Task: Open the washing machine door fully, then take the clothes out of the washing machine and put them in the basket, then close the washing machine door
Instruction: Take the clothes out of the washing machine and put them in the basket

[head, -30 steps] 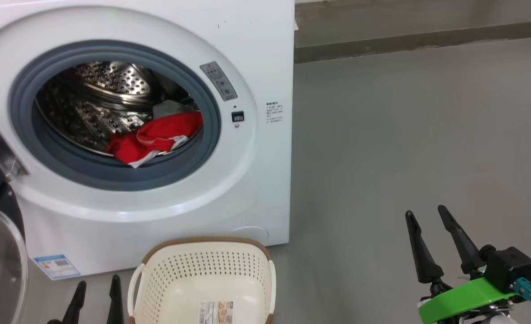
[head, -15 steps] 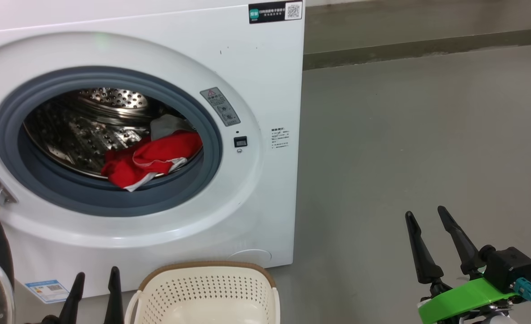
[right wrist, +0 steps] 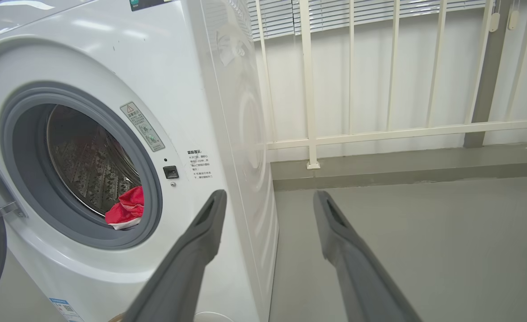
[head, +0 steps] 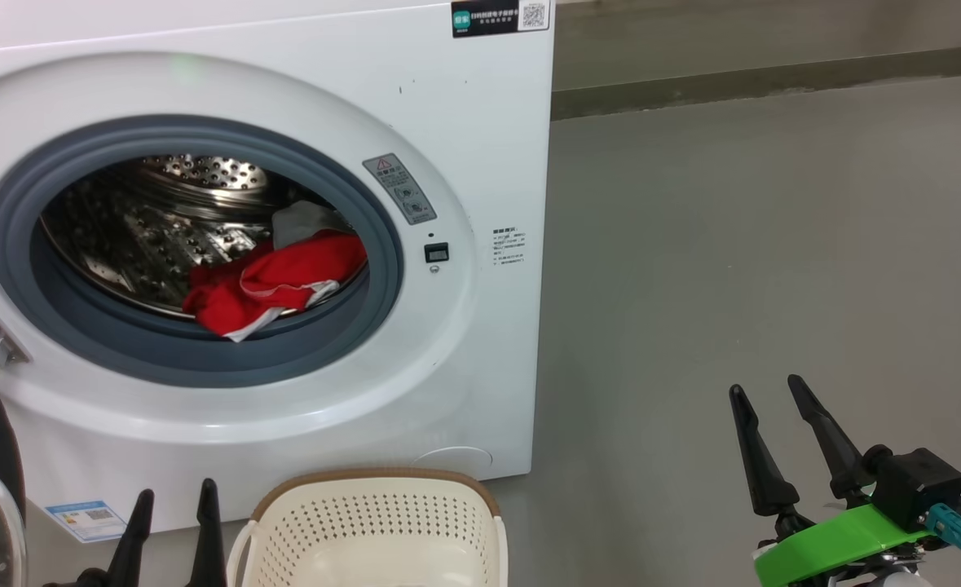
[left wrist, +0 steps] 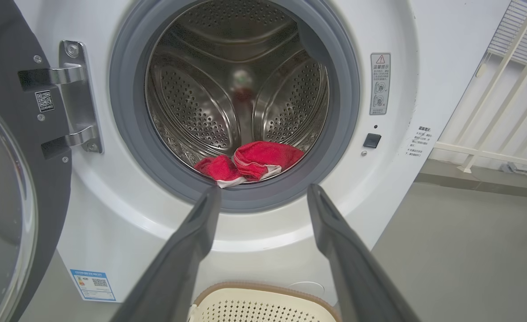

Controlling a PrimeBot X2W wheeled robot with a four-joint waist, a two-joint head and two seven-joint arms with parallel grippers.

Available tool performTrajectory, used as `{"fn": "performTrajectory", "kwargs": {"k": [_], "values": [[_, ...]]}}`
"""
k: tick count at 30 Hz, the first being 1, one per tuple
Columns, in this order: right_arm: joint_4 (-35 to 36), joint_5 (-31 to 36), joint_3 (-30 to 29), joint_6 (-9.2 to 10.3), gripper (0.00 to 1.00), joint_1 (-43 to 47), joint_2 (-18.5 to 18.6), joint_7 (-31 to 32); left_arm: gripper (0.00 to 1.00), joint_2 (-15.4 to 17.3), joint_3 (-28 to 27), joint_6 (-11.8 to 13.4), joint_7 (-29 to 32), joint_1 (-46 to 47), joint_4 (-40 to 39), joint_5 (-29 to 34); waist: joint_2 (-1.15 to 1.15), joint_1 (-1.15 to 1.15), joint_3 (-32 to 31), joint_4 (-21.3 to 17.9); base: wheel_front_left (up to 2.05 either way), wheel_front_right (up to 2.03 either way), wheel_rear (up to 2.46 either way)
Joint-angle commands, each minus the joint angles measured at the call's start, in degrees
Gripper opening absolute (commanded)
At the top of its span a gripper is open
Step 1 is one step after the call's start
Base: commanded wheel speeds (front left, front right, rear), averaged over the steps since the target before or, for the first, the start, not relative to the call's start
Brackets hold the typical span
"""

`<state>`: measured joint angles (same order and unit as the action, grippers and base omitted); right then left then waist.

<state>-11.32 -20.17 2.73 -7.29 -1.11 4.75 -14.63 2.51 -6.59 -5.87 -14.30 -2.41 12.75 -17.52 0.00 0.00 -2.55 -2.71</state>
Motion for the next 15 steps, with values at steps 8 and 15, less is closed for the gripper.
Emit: {"fn": "performTrajectory", "kwargs": {"k": [8, 15], "values": [[1.54, -0.18, 1.41, -0.2, 1.0, -1.96, 0.14, -0.37, 1.0, 0.38, -0.69, 1.78, -0.7, 3.21, -0.68, -0.73, 0.0, 0.0, 1.55, 0.98, 0.0, 0.0, 0.0], [1.56, -0.51, 2.53, -0.2, 1.0, -3.46, 0.99, -0.37, 1.0, 0.41, 0.07, 2.31, -0.7, 8.92, 2.33, -2.65, 0.0, 0.0, 4.23, 2.3, 0.0, 0.0, 0.0]]}}
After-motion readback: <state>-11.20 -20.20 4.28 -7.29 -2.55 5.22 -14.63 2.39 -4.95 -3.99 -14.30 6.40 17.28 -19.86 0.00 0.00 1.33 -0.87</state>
